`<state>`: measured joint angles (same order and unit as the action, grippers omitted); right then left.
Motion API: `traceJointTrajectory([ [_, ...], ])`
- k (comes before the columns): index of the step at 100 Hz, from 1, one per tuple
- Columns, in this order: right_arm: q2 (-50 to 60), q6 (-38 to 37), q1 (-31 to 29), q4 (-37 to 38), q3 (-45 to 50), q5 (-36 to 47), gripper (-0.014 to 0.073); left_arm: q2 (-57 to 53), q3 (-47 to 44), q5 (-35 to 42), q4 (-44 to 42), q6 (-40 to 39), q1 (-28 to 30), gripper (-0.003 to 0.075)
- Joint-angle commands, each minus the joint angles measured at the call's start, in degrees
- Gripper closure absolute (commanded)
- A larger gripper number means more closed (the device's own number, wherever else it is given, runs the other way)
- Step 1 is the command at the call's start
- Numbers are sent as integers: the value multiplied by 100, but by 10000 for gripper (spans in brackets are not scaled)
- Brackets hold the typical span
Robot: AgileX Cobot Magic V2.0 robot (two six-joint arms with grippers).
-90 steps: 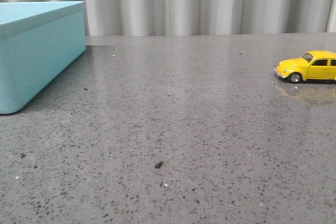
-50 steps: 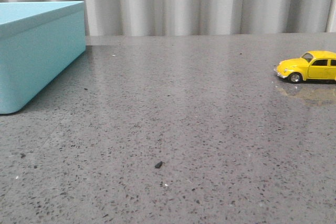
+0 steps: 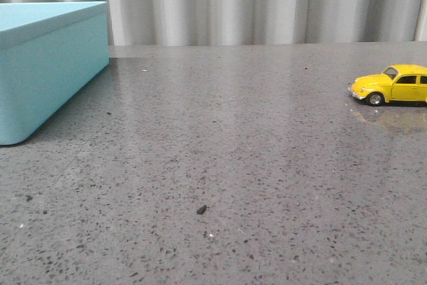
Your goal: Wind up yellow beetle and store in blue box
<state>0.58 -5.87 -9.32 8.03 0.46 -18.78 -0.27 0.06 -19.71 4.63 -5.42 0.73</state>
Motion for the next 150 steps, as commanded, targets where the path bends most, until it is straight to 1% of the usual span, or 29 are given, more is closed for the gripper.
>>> traceJointTrajectory([
  [1, 120, 5, -28, 23, 133, 62, 655, -172, -149, 201, 21, -40, -22, 741],
  [80, 120, 5, -28, 23, 133, 62, 655, -172, -149, 212, 21, -40, -22, 741],
  [97, 120, 5, -28, 23, 133, 62, 655, -172, -149, 472, -528, -40, -22, 741],
  [150, 120, 5, -28, 23, 133, 73, 655, -172, -149, 806, -463, -40, -22, 741],
])
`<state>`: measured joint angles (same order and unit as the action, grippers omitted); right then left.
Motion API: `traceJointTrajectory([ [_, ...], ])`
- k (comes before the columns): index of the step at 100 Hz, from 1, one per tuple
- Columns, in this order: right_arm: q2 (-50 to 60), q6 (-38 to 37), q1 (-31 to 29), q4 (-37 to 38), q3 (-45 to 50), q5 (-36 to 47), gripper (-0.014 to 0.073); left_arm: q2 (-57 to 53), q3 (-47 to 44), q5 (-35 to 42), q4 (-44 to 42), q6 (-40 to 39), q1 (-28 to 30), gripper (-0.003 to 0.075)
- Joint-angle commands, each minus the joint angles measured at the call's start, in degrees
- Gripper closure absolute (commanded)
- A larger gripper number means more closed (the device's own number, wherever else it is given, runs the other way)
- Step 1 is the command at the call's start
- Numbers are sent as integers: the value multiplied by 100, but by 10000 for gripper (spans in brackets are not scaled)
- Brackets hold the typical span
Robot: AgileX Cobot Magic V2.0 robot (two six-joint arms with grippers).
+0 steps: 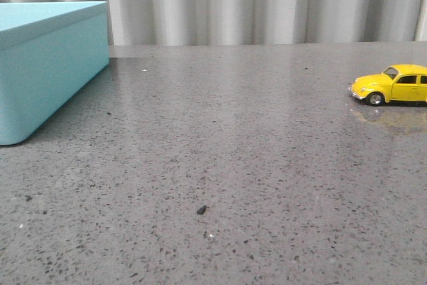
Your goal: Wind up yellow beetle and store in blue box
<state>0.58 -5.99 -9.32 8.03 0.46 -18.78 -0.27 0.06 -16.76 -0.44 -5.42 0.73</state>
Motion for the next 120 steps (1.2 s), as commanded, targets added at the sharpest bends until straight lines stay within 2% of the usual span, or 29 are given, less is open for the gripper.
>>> traceJointTrajectory([
  [1, 120, 17, -28, 23, 133, 73, 655, -172, -149, 511, 44, -40, -22, 741],
  [21, 120, 17, -28, 23, 133, 310, 655, -172, -149, 662, 44, -40, -22, 741],
  [46, 120, 17, -28, 23, 133, 1082, 655, -172, -149, 1505, 44, -40, -22, 741],
  [70, 120, 17, -28, 23, 133, 1308, 655, -172, -149, 2279, 44, -40, -13, 741],
  [86, 120, 17, -28, 47, 133, 1695, 655, -172, -149, 2357, 44, -40, -13, 741],
  [99, 120, 53, -28, 417, 133, 1919, 655, -172, -112, 2447, 44, -40, -13, 741],
  [120, 109, 53, -28, 416, 71, 2448, 655, -158, 197, 2435, 44, -40, -13, 741],
])
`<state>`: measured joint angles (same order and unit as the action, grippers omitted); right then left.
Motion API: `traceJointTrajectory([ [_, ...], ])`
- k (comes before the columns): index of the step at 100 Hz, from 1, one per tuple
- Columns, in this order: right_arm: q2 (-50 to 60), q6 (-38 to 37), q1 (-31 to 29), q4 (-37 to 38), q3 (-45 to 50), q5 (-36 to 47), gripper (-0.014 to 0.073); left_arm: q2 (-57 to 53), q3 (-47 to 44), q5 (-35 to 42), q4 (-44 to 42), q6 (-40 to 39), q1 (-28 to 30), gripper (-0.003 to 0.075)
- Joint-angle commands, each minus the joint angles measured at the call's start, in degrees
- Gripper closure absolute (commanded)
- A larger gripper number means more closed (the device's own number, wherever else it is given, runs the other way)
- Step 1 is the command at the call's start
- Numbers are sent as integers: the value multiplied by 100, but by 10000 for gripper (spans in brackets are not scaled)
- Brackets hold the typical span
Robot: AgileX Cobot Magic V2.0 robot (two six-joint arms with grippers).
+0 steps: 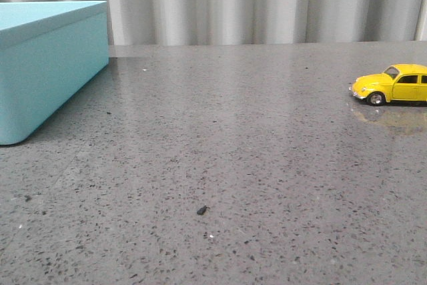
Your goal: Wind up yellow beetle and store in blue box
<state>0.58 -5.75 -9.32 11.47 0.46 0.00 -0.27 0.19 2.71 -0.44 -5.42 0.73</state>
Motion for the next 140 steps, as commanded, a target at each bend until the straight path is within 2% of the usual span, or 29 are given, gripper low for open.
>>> traceJointTrajectory([
  [1, 109, 29, -28, 72, 71, 557, 655, -159, 201, 488, 44, -40, -13, 741],
  [23, -164, 29, -28, 72, -381, 276, 655, 287, 999, 242, 44, -40, -13, 741],
  [34, -611, 29, -28, 72, -868, -406, 654, 723, 1446, -73, 44, -40, -13, 741],
  [62, -2417, 29, -28, 12, -2567, -1816, 655, 1673, 2199, 23, 44, -40, -13, 741],
  [74, -3065, 29, -28, 12, -3106, -1642, 655, 1866, 2245, 23, 44, -40, -13, 741],
  [90, -3479, 17, 19, -19, -3173, -948, 655, 1890, 2245, 41, 44, -40, -153, 741],
  [96, -3605, 17, 94, -103, -3339, -950, 655, 1890, 2245, 51, 44, -40, -153, 741],
  [114, -4374, 17, 390, -189, -4396, -2034, 655, 1890, 2245, 63, 44, -40, -153, 741],
  [140, -6052, 17, 722, -332, -6111, -3717, 655, 1890, 2245, 63, 44, -40, -153, 741],
])
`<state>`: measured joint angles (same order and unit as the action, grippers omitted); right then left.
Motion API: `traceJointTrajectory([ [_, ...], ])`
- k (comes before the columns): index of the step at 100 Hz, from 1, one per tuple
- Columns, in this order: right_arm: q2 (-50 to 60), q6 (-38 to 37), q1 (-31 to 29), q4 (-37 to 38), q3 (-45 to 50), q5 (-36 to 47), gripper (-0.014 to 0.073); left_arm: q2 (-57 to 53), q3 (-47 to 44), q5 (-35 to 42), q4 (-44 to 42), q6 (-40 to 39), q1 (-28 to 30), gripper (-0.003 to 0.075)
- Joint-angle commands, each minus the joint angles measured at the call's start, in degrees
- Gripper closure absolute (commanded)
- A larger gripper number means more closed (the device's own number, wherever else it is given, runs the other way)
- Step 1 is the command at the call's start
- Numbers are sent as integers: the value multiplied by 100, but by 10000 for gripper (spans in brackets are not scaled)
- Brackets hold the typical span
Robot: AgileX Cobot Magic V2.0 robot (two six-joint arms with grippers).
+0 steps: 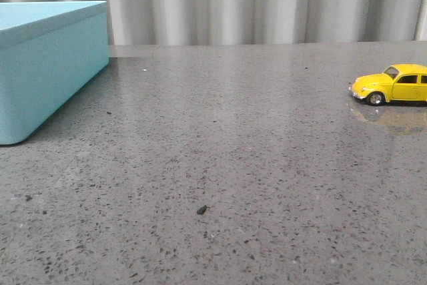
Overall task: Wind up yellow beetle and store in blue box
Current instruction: 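Move the right gripper above the yellow toy Beetle car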
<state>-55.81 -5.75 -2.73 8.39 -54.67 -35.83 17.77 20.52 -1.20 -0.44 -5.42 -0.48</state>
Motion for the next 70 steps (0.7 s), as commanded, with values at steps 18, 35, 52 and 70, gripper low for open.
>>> traceJointTrajectory([
  [18, -1512, 17, 234, -207, -1623, -1247, 655, 86, 212, 454, 44, -40, -32, 741],
  [35, -2240, 17, 377, -268, -2111, -1471, 655, 86, 212, 454, 44, -40, -32, 741],
  [52, -2699, 54, 449, -675, -2473, -1996, 655, 86, 212, 454, 44, -40, -32, 741],
  [70, -3092, 126, 449, -906, -2768, -2300, 655, 86, 212, 454, 44, -40, -32, 741],
])
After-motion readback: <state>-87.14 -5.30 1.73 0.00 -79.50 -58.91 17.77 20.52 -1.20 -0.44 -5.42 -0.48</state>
